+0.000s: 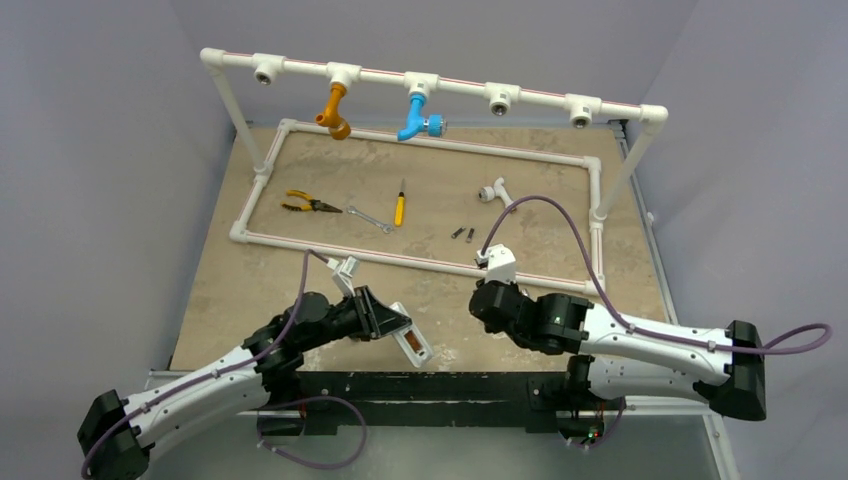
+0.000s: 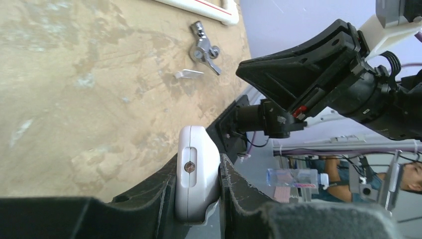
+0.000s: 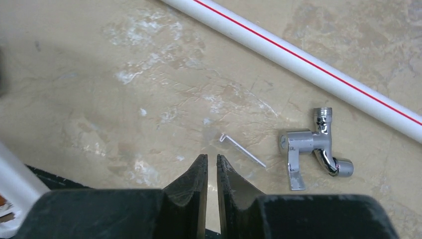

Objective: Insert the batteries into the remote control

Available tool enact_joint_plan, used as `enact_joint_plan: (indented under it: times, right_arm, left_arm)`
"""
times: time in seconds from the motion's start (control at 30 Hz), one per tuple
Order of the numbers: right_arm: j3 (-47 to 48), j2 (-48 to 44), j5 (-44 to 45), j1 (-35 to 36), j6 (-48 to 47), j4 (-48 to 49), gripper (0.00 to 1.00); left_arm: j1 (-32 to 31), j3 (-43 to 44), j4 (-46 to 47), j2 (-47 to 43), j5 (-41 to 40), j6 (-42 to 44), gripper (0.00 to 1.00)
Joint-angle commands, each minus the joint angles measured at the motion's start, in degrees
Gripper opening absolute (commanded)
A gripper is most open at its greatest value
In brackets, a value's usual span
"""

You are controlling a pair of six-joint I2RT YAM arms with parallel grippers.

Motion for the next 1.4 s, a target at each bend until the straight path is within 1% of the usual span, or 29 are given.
enact_joint_plan:
  times: [0.0,0.2,0.33,0.4,0.43,0.47,0.5,0.57,0.63,0.77,1.0,1.23,1.37]
  right_arm:
    - [-2.40,0.24,-3.18,-5.14,3.14,2.61,0.11]
    - [-4.83,1.12,-6.74,-9.89,4.28,2.87,0.17]
    - [-6.96,1.34,-10.51,-12.82,1.13,5.93,0.17]
    - [-7.45,1.60,-13.78,-15.01,-2.50,7.61,0.24]
    - [-7.21,1.97,-15.29,-16.39,-4.20,7.73,0.32]
    - [-6.82,2.41,-16.54,-17.92,-5.59,7.53,0.38]
    - [-6.36,3.20,-17.82,-19.42,-7.21,7.52,0.41]
    - [-5.41,4.66,-20.41,-22.26,-9.40,7.43,0.43]
    - [-4.61,6.60,-22.96,-24.51,-10.54,7.62,0.41]
    - [-4.50,10.54,-26.55,-25.62,-10.63,9.65,0.28]
    - [-5.48,13.53,-27.09,-25.62,-9.60,12.25,0.14]
    - [-5.57,15.96,-27.14,-25.62,-9.90,12.81,0.08]
    - [-5.60,17.27,-27.26,-25.62,-9.99,13.40,0.06]
  left_arm:
    - [0.85,1.43,-12.74,-3.99,-3.99,3.84,0.00]
    - [0.88,0.58,-3.54,2.68,-0.61,2.32,0.00]
    - [0.88,0.97,-1.00,4.93,0.43,2.20,0.00]
    - [0.87,1.31,-1.37,4.92,0.56,2.54,0.00]
    - [0.88,1.46,-1.78,4.67,0.49,2.71,0.00]
    - [0.88,1.51,-2.15,4.33,0.42,2.93,0.00]
    - [0.84,1.45,-2.51,4.04,0.33,2.96,0.00]
    - [0.96,1.28,-3.07,3.36,0.14,2.96,0.00]
    - [0.92,1.10,-3.24,2.95,0.05,2.92,0.00]
    - [0.94,0.90,-3.32,2.43,-0.02,2.79,0.00]
    - [1.05,0.62,-4.37,1.30,-0.31,2.87,0.00]
    - [1.25,0.64,-4.14,1.64,-0.23,2.92,0.00]
    - [1.49,0.59,-4.07,1.67,0.09,2.96,0.00]
